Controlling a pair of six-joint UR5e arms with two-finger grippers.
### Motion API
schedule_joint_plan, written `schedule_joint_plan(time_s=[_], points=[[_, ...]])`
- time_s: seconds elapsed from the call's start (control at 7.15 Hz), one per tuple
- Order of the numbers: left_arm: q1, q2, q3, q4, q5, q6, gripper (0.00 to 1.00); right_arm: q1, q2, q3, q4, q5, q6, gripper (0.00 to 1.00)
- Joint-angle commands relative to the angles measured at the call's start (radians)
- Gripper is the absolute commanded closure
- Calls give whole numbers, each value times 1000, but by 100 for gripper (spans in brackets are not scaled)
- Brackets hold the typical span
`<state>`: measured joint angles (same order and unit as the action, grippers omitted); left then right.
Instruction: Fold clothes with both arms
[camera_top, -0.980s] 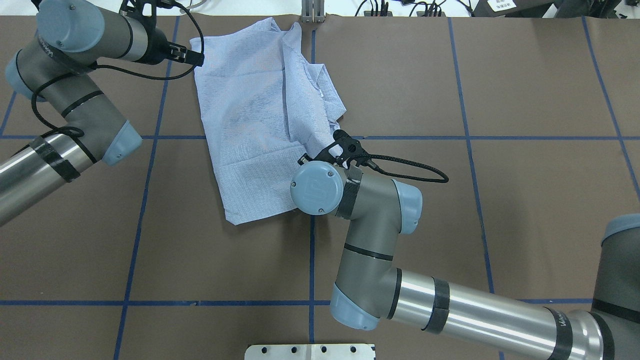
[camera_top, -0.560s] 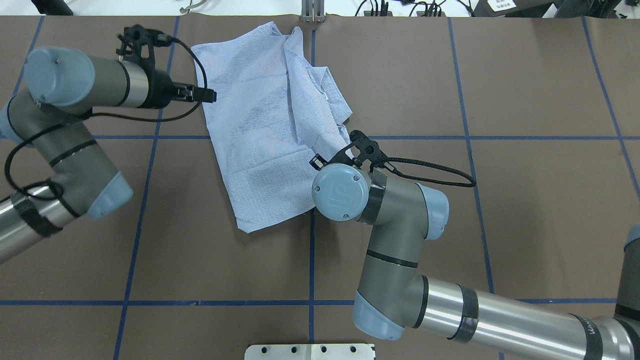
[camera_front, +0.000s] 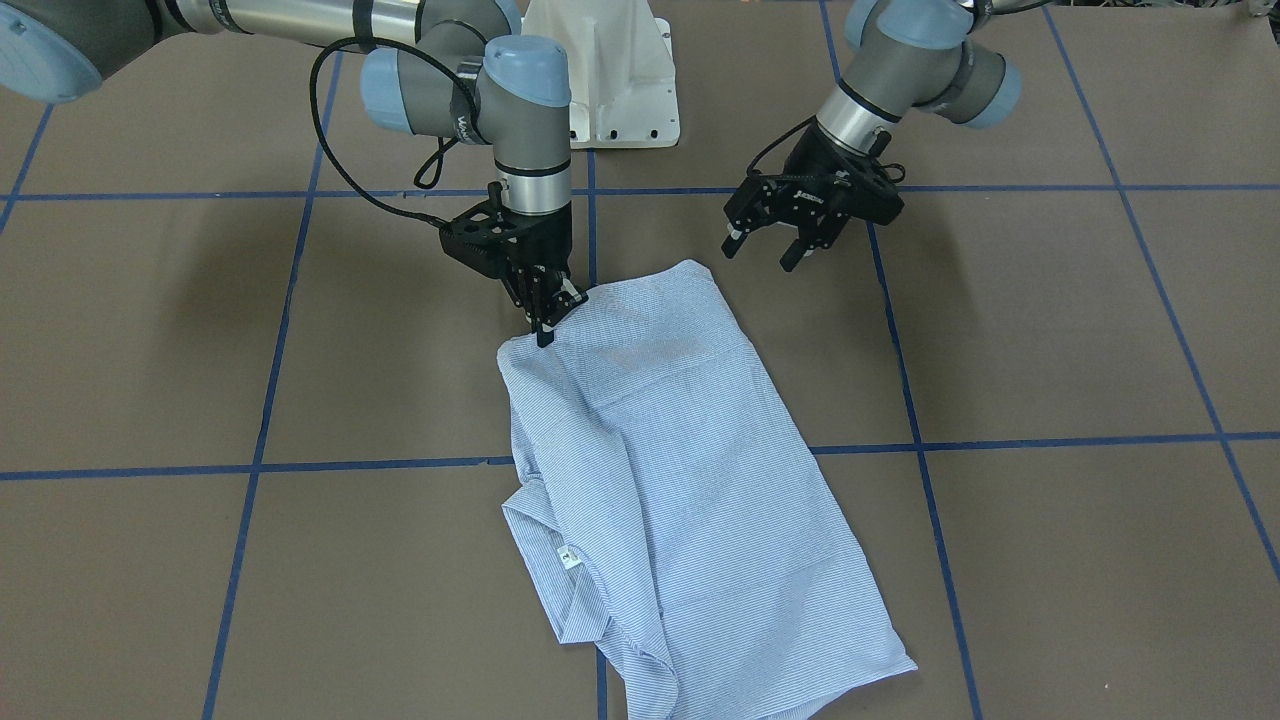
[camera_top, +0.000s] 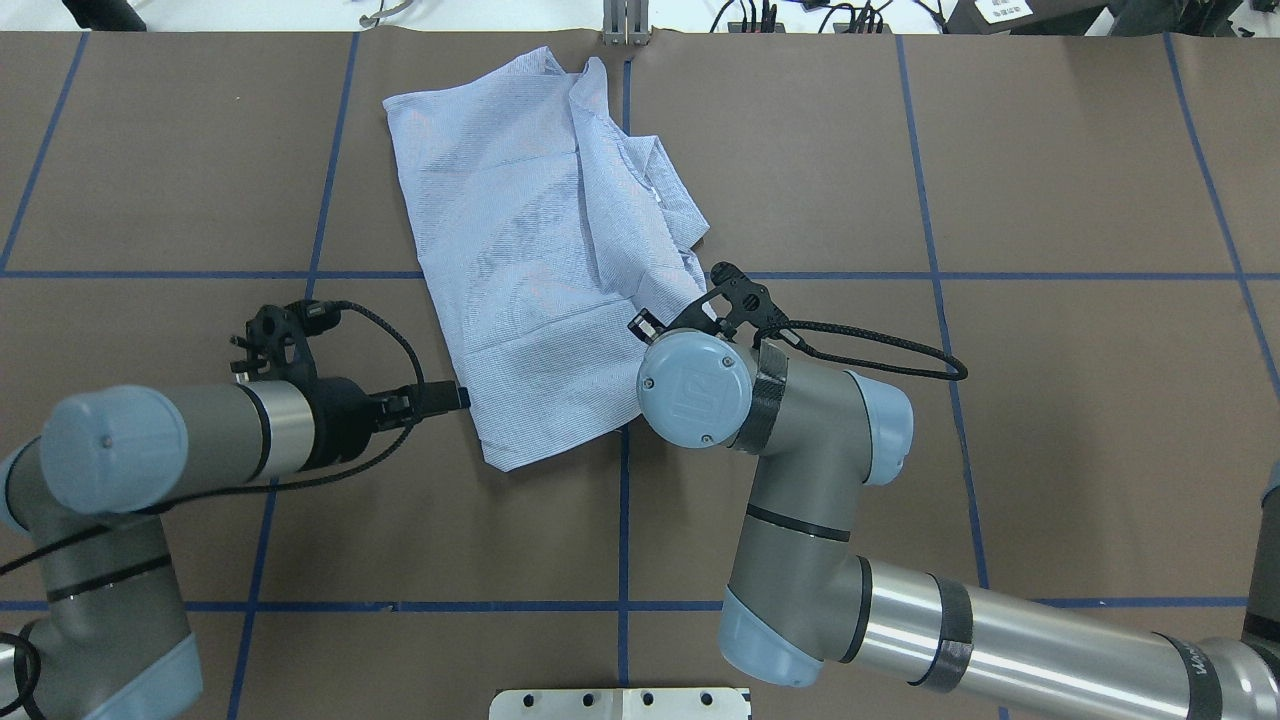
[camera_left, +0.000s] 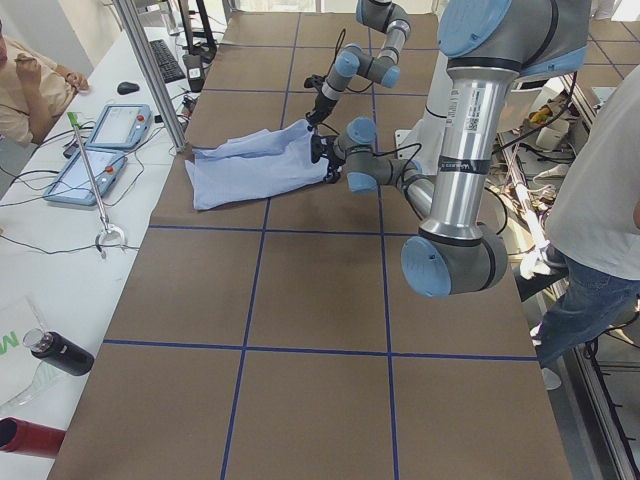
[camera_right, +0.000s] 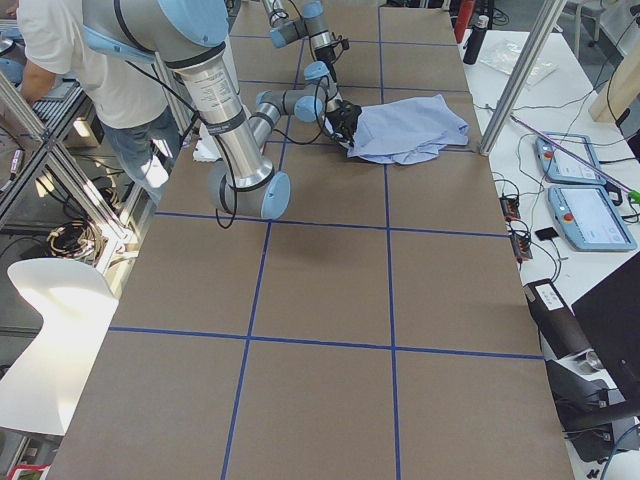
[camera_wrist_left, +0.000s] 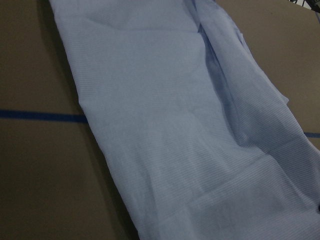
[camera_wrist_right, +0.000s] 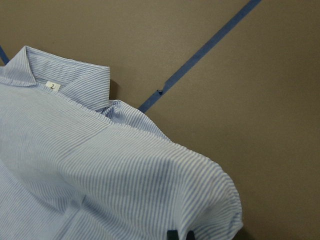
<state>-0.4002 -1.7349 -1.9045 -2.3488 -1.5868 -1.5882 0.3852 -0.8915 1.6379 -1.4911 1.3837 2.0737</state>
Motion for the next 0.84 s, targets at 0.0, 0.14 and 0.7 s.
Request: schedule_joint_plan(time_s=[0.0, 0.14, 0.7], points=[[87, -56, 15, 121, 64, -224, 12, 0, -1, 0, 0, -5, 0, 100], [89, -111, 50, 176, 64, -239, 15, 0, -1, 0, 0, -5, 0, 100], [77, -135, 81, 177, 65, -227, 19, 0, 0, 2, 2, -5, 0, 100]])
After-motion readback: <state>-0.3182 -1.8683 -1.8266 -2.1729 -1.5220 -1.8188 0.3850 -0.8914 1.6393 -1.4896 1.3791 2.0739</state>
